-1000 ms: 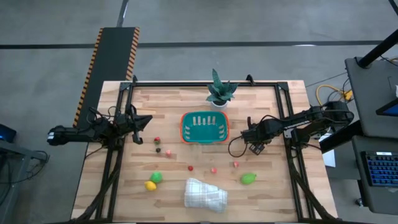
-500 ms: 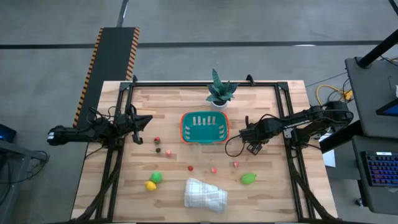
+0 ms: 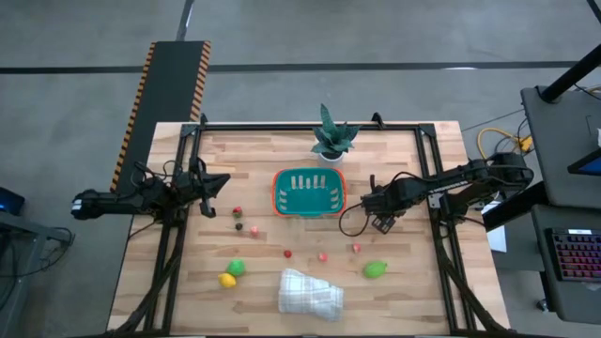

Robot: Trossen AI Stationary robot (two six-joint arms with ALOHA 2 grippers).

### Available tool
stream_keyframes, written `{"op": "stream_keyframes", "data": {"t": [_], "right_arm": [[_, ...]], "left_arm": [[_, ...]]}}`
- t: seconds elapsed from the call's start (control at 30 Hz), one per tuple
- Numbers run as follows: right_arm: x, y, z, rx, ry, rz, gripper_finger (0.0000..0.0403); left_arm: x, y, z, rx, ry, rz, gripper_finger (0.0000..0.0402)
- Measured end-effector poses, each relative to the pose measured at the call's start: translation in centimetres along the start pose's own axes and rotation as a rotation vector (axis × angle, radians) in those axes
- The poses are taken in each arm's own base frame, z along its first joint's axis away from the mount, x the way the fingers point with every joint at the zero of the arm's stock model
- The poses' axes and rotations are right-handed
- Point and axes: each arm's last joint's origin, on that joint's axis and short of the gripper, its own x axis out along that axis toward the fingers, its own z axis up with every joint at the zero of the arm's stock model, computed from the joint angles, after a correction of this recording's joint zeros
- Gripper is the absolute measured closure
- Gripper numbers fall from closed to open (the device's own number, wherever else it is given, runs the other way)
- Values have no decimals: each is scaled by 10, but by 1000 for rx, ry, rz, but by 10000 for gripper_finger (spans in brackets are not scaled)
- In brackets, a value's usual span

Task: Build produce basket
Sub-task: Put the pink peach into the blue basket

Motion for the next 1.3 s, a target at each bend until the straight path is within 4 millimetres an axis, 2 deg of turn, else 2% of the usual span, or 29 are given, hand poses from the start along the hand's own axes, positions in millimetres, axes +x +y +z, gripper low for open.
{"op": "stream_keyframes", "data": {"t": [0.27,0.43,0.6,0.9,1.07,1.2,1.3], "right_arm": [[-2,2,2,-4,-15,13,173],[-15,7,10,-46,-60,50,174],[-39,10,19,-87,-159,99,174],[-99,14,38,-153,-398,184,174],[-125,23,53,-212,-543,257,174],[-138,33,66,-266,-619,278,174],[-139,43,77,-302,-656,282,174]], "left_arm": [[0,0,0,0,-1,0,402],[0,0,0,0,0,0,402],[0,0,0,0,0,0,402],[0,0,0,0,0,-1,402],[0,0,0,0,-1,0,402],[0,0,0,0,0,0,402],[0,0,0,1,1,0,402]]}}
